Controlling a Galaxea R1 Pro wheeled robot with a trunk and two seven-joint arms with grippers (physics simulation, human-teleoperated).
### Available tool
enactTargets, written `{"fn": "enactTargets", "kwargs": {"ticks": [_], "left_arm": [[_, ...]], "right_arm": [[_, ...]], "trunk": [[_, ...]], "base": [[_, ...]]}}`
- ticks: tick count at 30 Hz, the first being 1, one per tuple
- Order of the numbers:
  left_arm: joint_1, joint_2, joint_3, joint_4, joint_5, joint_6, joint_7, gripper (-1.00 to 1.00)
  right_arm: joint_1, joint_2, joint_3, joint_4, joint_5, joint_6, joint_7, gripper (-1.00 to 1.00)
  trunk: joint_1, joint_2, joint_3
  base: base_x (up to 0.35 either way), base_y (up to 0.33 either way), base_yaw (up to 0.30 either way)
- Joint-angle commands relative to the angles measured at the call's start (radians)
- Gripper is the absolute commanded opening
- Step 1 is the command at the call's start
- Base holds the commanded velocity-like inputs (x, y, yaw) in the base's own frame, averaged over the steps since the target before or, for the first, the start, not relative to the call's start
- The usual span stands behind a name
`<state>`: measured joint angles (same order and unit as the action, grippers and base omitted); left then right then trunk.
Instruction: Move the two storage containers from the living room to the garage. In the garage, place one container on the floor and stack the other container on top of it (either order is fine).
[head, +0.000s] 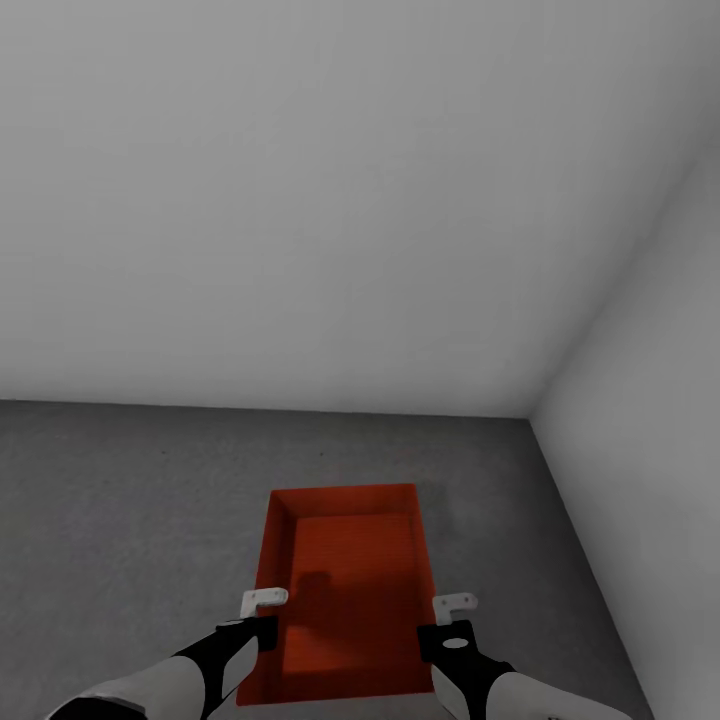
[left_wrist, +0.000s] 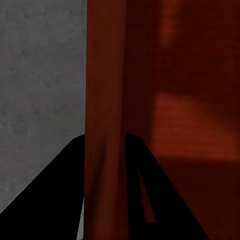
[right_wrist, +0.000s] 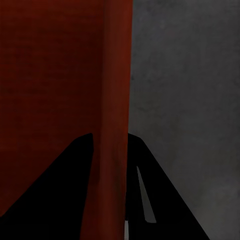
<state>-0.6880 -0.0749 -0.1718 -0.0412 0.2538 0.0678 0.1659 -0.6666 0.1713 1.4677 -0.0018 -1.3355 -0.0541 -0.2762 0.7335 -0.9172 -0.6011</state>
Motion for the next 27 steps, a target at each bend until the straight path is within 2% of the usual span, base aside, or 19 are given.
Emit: {"fn": "enactTargets", "kwargs": {"ticks": [1,27], "left_arm": [[0.001,0.000,0.006,0.000,0.019,0.009,0.012,-1.00],[0.001,0.000,0.006,0.001,0.019,0.009,0.012,-1.00]], "right_arm": [[-0.001,-0.024,-0.029,-0.003,0.004,-0.053,-0.011,-1.00],[-0.001,-0.025,-0.027,-0.003,0.002,-0.061,-0.014,-1.00]], "trunk": [[0.004,-0.008,-0.004],[0.104,-0.190,-0.086]], "base": [[0.000,0.000,0.000],[0.000,0.000,0.000]]}}
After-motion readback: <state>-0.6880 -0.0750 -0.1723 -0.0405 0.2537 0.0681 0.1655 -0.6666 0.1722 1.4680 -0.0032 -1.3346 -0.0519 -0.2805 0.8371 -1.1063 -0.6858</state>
